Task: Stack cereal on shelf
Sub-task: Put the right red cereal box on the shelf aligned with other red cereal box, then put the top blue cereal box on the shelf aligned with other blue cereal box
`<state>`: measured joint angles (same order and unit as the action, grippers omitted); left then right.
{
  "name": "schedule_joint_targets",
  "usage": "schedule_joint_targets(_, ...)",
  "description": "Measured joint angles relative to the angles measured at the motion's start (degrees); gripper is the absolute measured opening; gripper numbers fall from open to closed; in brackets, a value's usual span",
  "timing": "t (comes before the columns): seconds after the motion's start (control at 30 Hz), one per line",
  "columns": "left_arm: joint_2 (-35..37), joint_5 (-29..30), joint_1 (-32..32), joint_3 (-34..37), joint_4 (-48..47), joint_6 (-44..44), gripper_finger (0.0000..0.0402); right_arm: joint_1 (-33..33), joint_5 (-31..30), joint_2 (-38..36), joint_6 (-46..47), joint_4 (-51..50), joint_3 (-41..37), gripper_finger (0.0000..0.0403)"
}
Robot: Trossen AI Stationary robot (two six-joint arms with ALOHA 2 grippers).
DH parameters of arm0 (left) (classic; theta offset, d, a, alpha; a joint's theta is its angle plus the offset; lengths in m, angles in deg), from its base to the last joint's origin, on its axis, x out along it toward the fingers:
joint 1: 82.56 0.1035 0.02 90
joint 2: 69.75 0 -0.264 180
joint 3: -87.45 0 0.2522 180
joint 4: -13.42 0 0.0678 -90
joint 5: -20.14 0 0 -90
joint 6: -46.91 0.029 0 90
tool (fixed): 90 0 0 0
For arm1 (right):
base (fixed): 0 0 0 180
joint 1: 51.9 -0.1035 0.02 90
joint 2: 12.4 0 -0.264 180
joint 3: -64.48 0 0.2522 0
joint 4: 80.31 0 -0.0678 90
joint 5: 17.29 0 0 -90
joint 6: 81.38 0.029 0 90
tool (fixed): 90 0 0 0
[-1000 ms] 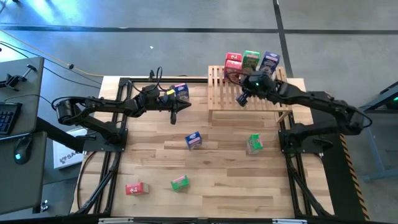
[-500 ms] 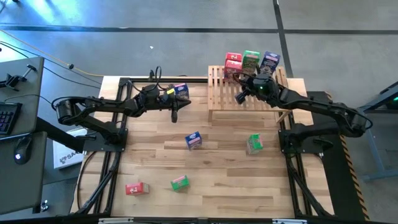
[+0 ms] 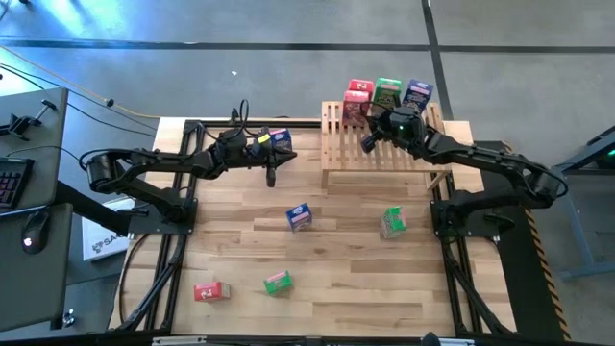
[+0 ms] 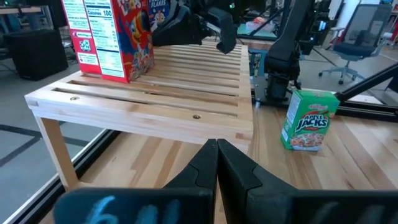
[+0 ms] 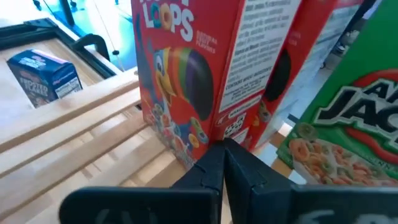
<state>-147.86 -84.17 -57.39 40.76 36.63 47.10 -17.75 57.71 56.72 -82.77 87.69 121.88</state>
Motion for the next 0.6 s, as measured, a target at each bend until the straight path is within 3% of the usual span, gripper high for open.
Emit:
schedule_joint_targets(0.2,0.0,0.07,0.0,0.0,-0.16,-0.18,0.0,-0.84,-1.0,-2.53,-0.51,-2.55,0.18,0.0)
schedule_joint_targets(0.6,0.0,2.71,2.09,-0.14,0.56,-0.48,0.0,-10.28,0.13,-4.61,-2.2,-0.17,0.24,0.0)
